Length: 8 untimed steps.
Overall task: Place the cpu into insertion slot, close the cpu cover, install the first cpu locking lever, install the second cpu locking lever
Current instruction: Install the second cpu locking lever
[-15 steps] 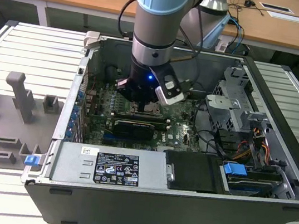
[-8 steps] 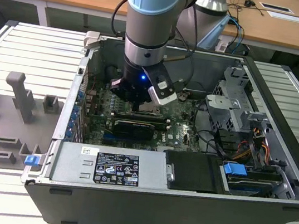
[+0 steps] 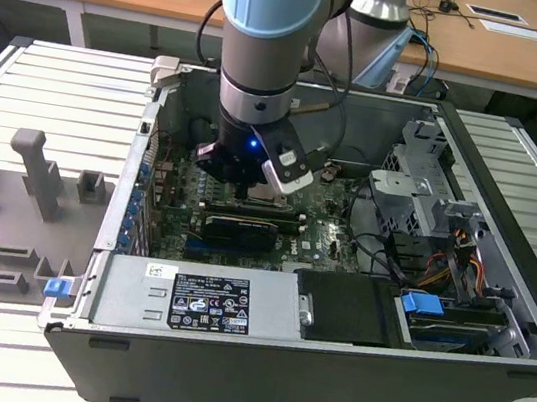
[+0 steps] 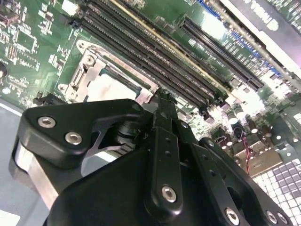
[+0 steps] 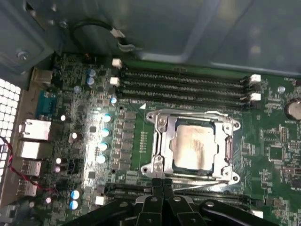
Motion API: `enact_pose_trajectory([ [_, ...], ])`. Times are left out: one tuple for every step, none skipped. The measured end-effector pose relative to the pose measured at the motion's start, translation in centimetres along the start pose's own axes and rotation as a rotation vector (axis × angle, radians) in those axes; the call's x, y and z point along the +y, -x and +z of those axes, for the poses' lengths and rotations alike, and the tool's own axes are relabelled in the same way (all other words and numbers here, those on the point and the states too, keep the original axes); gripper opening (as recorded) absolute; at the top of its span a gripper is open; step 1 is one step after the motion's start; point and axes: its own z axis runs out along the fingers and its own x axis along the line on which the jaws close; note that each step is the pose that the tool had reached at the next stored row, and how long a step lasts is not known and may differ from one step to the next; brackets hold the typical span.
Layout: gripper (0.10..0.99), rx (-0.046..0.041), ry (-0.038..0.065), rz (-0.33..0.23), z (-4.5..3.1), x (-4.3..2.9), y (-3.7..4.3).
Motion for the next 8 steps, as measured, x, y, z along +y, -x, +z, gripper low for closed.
enact_pose_trajectory([
  [0.106,-0.0014,0.014,0.0,0.04,-0.29,-0.07],
  [0.106,-0.0017,0.015,0.0,0.08,-0.38,-0.08],
  [0.106,-0.0017,0.016,0.0,0.09,-0.47,-0.1],
  [0.106,-0.0018,0.017,0.0,0.09,-0.6,-0.15],
  [0.106,-0.002,0.018,0.0,0.12,-0.69,-0.19],
  [0.106,-0.0023,0.022,0.001,0.26,-0.73,-0.36],
  [0.106,-0.0026,0.026,0.0,0.44,-0.75,-0.5],
  [0.106,-0.0026,0.029,-0.001,0.54,-0.77,-0.58],
])
